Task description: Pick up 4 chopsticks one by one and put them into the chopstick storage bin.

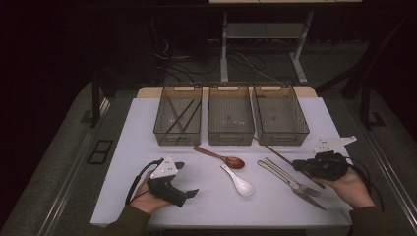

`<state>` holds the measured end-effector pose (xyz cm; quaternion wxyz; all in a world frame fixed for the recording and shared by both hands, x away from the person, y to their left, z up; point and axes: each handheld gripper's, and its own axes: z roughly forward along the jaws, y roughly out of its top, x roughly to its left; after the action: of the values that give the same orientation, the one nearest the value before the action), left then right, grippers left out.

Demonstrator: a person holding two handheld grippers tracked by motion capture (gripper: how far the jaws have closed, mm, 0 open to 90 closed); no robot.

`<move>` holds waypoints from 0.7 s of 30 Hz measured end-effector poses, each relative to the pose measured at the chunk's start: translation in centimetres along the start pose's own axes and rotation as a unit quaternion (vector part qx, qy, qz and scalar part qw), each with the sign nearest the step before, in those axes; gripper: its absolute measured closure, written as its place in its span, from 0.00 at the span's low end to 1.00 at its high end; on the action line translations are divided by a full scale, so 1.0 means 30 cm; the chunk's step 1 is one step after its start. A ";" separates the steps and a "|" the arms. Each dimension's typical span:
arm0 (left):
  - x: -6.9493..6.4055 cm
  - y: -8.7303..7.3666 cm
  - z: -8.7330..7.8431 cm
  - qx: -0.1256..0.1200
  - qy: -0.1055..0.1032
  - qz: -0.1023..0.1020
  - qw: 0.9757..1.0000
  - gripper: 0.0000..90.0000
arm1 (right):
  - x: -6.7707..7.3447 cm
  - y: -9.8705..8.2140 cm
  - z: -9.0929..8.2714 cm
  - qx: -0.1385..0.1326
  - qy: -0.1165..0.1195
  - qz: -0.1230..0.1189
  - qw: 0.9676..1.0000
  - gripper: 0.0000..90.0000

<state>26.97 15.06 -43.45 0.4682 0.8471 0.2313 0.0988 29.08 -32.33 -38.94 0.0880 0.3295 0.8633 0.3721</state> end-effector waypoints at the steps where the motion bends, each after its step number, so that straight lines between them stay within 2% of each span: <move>1: -0.001 0.000 0.000 -0.001 0.000 0.000 1.000 0.00 | 0.002 0.009 0.005 -0.001 0.001 -0.002 1.000 0.93; 7: 0.000 0.000 -0.002 -0.001 -0.001 0.001 1.000 0.00 | 0.007 0.065 0.031 -0.010 0.009 -0.006 1.000 0.93; 21: -0.002 0.000 -0.004 -0.002 -0.003 0.003 1.000 0.00 | 0.019 0.174 0.093 -0.019 0.013 0.003 1.000 0.93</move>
<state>26.87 15.12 -43.40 0.4706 0.8468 0.2275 0.0980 32.39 -27.70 -37.21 0.0820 0.3251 0.8563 0.3929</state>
